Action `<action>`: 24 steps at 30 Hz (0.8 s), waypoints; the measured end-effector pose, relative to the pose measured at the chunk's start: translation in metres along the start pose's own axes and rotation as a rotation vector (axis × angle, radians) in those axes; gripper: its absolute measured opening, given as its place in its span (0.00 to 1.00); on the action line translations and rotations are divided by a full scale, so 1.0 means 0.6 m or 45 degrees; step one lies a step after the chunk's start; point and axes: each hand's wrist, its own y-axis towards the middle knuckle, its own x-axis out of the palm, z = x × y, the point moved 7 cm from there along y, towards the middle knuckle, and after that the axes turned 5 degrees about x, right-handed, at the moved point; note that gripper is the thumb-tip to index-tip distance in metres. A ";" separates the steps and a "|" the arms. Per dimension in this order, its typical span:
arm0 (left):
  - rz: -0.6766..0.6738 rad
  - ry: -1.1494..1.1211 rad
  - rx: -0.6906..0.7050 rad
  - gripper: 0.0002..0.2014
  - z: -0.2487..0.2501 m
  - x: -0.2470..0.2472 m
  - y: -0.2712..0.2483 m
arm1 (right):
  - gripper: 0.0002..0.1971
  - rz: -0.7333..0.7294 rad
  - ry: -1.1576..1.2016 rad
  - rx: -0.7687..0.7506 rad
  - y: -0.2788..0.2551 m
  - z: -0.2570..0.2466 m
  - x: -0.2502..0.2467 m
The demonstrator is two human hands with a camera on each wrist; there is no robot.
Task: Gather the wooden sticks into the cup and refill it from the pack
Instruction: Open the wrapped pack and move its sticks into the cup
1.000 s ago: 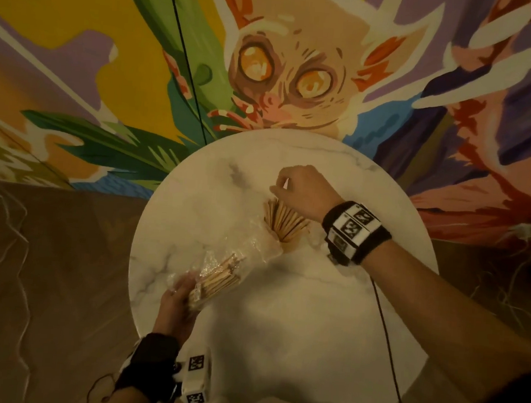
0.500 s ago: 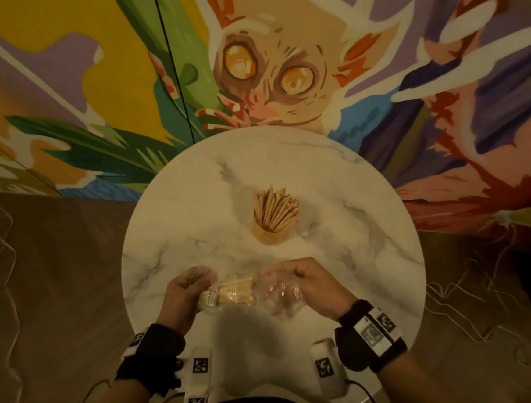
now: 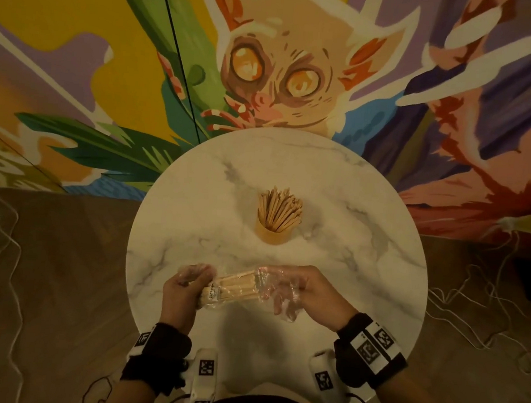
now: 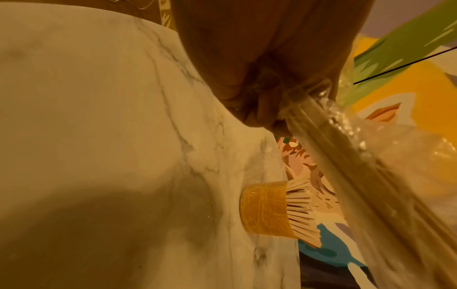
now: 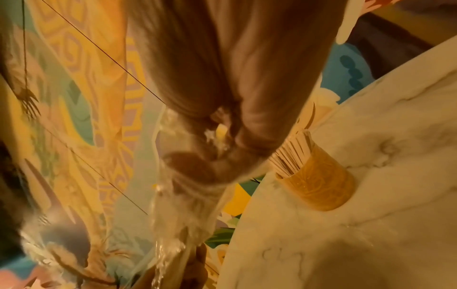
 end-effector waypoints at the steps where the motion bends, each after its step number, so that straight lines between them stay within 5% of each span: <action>1: -0.002 -0.005 -0.004 0.05 -0.001 0.001 -0.001 | 0.28 0.071 -0.007 -0.006 0.001 0.003 -0.005; 5: -0.016 -0.027 0.005 0.10 0.002 0.010 -0.005 | 0.21 0.343 -0.035 -0.004 0.003 0.010 -0.019; 9: -0.080 -0.044 0.026 0.05 0.022 0.026 -0.006 | 0.09 0.361 -0.098 0.029 -0.001 0.019 -0.021; 14: -0.266 0.216 0.133 0.05 0.052 0.067 -0.020 | 0.33 0.203 -0.086 0.134 -0.007 0.036 -0.001; 24: -0.300 0.350 0.308 0.04 0.069 0.112 -0.052 | 0.14 0.416 0.163 0.050 -0.013 0.062 -0.022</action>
